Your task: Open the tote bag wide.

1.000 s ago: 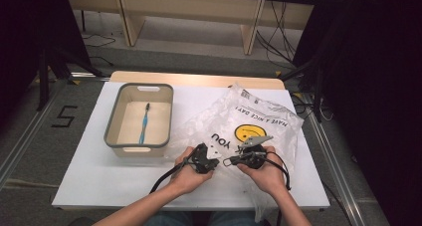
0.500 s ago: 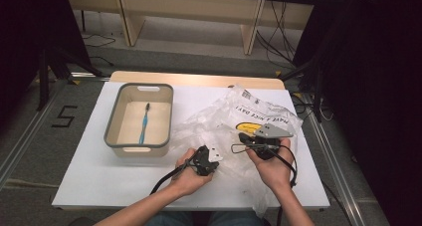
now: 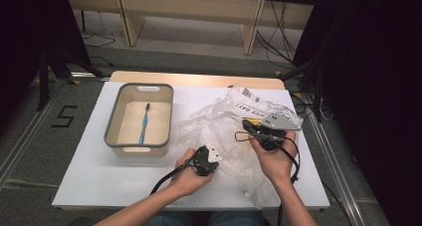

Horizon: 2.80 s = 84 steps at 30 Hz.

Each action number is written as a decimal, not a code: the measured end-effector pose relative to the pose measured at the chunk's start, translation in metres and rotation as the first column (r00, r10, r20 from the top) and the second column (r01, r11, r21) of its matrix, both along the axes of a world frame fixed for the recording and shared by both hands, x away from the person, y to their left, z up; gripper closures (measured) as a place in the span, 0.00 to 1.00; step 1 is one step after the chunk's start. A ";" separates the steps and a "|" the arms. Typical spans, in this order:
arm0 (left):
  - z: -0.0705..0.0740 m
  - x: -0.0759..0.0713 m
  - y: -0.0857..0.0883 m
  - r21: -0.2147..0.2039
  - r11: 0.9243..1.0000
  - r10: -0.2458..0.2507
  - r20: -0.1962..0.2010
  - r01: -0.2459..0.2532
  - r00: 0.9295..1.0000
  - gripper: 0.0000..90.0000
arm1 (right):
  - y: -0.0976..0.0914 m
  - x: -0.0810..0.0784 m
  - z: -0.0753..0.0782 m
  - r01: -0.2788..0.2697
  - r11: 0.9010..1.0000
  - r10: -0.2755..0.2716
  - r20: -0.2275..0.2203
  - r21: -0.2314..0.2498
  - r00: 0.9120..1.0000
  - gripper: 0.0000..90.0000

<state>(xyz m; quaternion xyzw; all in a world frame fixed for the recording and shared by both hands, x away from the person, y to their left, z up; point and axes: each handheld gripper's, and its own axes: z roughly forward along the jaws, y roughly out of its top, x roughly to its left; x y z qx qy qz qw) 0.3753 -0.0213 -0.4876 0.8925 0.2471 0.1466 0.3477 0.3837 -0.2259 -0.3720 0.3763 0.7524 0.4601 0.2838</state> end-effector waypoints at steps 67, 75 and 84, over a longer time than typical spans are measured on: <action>0.063 -0.030 0.109 -0.190 0.970 0.166 0.078 -0.149 0.983 0.39 | -0.003 0.002 -0.003 0.013 1.000 -0.013 -0.019 0.024 1.000 1.00; 0.070 -0.033 0.123 -0.218 0.960 0.198 0.088 -0.175 0.976 0.39 | -0.003 0.002 -0.003 0.015 1.000 -0.014 -0.021 0.021 1.000 1.00; 0.070 -0.032 0.140 -0.221 0.951 0.240 0.084 -0.217 0.967 0.38 | -0.003 0.002 -0.004 0.012 1.000 -0.012 -0.022 0.021 1.000 1.00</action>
